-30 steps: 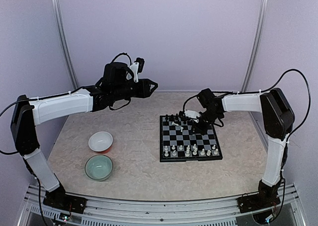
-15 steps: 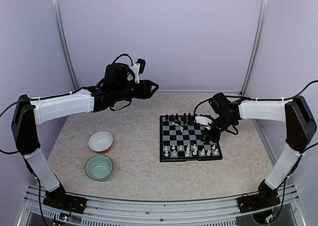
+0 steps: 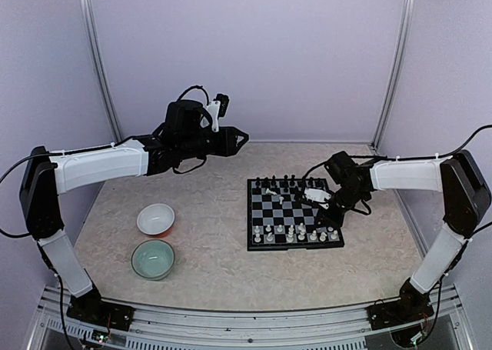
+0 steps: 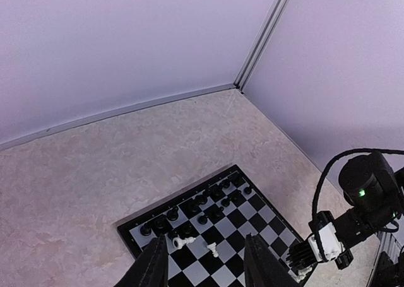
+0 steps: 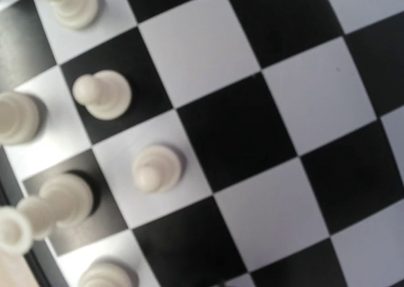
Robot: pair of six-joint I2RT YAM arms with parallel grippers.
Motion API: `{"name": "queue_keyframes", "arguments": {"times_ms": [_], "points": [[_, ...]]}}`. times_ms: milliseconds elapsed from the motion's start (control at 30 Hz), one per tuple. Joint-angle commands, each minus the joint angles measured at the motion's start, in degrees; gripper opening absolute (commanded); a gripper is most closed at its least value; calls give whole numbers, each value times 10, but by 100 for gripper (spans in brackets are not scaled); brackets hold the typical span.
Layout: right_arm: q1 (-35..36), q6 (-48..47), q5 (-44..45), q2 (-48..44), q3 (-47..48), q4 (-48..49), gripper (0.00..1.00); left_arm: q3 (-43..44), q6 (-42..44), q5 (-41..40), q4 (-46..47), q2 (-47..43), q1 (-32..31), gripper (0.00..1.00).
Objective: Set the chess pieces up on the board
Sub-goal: Place the pawn at g2.
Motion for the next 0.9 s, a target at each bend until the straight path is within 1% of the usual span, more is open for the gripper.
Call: {"name": "queue_keyframes", "arguments": {"times_ms": [0, 267, 300, 367, 433, 533, 633, 733, 867], "points": [[-1, 3, 6, -15, -11, -4, 0, 15, 5, 0, 1, 2, -3, 42], [-2, 2, 9, -11, -17, -5, 0, 16, 5, 1, 1, 2, -4, 42], [-3, 3, 11, -8, -16, -5, 3, 16, 5, 1, 1, 3, -4, 42], [-3, 7, 13, -7, -13, -5, 14, 16, 6, 1, 1, 3, -5, 42], [-5, 9, 7, -12, -3, -10, 21, 17, 6, 2, 0, 3, -4, 42], [-6, 13, -8, -17, 32, -29, 27, 17, 6, 1, 0, 2, -4, 42], [-7, 17, -26, -6, 78, -41, 29, 17, 6, 2, 0, 3, -4, 42], [-7, 22, -40, 24, 121, -36, 30, 17, 6, 1, 0, 3, -4, 42], [-4, 32, -51, 82, 185, -17, 28, 16, 7, -3, -1, 2, -4, 42]]}}
